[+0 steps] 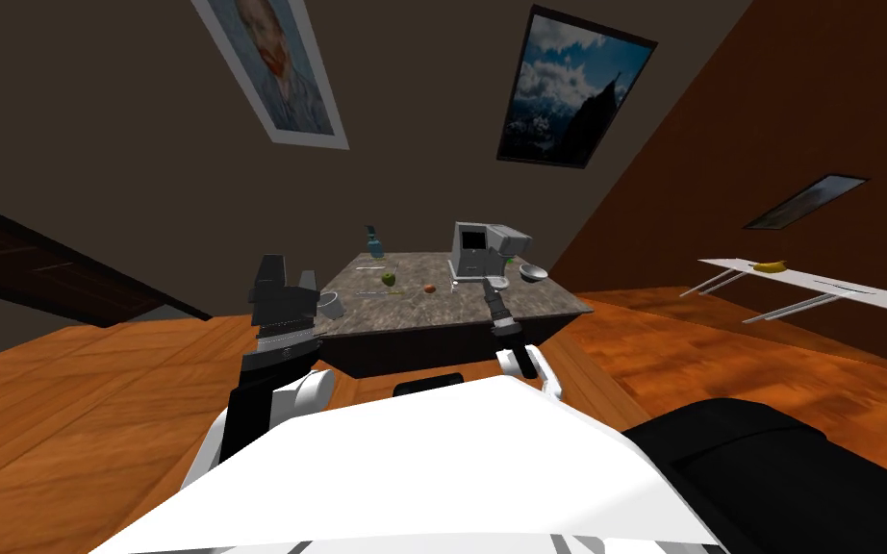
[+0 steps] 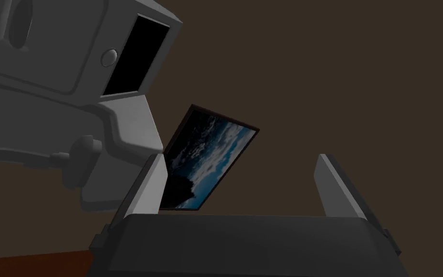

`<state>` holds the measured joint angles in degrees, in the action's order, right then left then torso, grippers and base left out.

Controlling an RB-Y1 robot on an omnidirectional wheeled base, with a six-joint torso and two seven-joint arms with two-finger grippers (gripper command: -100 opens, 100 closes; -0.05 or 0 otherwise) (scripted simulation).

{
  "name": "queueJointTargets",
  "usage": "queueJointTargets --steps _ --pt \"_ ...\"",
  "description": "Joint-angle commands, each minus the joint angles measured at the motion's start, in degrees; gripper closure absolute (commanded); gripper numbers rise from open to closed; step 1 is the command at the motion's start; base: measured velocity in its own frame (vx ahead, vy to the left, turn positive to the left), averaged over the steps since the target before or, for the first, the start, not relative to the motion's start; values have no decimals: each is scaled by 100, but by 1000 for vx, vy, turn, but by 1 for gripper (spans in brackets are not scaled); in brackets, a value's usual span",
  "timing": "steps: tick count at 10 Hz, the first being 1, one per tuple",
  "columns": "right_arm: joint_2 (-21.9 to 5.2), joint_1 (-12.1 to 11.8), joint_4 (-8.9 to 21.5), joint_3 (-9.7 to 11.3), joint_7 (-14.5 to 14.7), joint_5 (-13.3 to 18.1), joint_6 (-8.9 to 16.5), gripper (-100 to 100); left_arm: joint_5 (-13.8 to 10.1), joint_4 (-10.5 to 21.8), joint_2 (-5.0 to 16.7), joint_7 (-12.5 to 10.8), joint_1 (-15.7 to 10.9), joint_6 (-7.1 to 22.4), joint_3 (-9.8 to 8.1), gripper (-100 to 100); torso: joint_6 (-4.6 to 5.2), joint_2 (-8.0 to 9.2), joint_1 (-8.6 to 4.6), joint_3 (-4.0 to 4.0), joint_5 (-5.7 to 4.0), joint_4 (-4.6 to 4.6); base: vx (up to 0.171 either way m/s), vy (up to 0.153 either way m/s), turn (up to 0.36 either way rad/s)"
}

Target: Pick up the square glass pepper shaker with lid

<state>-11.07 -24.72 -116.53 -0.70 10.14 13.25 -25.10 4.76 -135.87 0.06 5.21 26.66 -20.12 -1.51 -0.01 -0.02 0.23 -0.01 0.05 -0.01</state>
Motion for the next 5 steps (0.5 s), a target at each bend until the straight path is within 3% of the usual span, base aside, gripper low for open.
queueJointTargets --steps 1,5 --pt "-50 83 180 -74 168 145 137 -100 0 0 0 0 0 0 0 0 0 0 0 0 0 0 3 53 88" --pt "-105 281 601 -220 486 426 381 -100 0 0 0 0 0 0 0 0 2 0 -4 0 0 0 7 56 80"
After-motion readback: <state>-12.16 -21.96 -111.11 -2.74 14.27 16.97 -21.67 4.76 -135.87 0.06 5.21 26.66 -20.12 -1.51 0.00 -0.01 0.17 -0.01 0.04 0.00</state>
